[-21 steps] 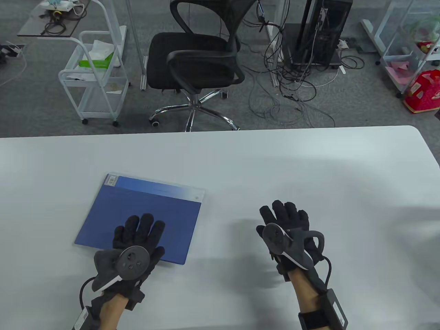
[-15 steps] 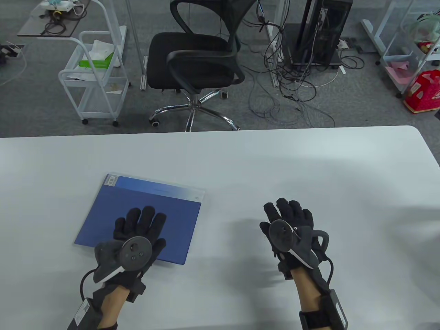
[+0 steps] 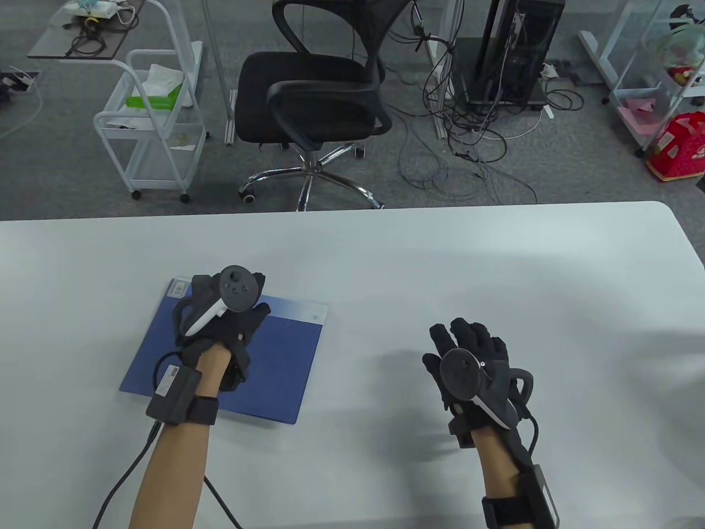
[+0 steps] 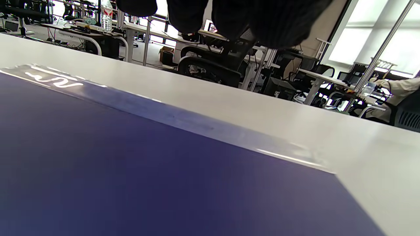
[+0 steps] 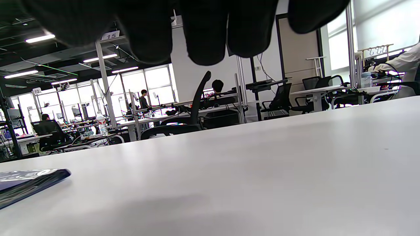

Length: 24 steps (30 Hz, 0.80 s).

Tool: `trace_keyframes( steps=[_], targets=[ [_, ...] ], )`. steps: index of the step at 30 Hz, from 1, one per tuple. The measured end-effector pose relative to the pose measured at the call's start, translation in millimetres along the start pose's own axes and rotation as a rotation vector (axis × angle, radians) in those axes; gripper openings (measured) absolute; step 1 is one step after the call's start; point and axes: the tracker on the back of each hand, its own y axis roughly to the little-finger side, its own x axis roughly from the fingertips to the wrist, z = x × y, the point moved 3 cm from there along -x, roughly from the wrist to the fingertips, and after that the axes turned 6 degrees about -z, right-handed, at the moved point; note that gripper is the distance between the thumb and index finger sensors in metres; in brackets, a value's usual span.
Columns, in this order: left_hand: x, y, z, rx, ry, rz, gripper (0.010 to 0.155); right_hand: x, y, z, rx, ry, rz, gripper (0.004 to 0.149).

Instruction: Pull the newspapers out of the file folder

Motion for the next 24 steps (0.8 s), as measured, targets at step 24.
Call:
trace_keyframes(
  steps=[24],
  targets=[
    [-39.1,6.3,49.3,-0.406,0.165,0.125,0.095,-2.1,11.9,-3.5,0.013,-0.035,-0.035,0.060]
  ],
)
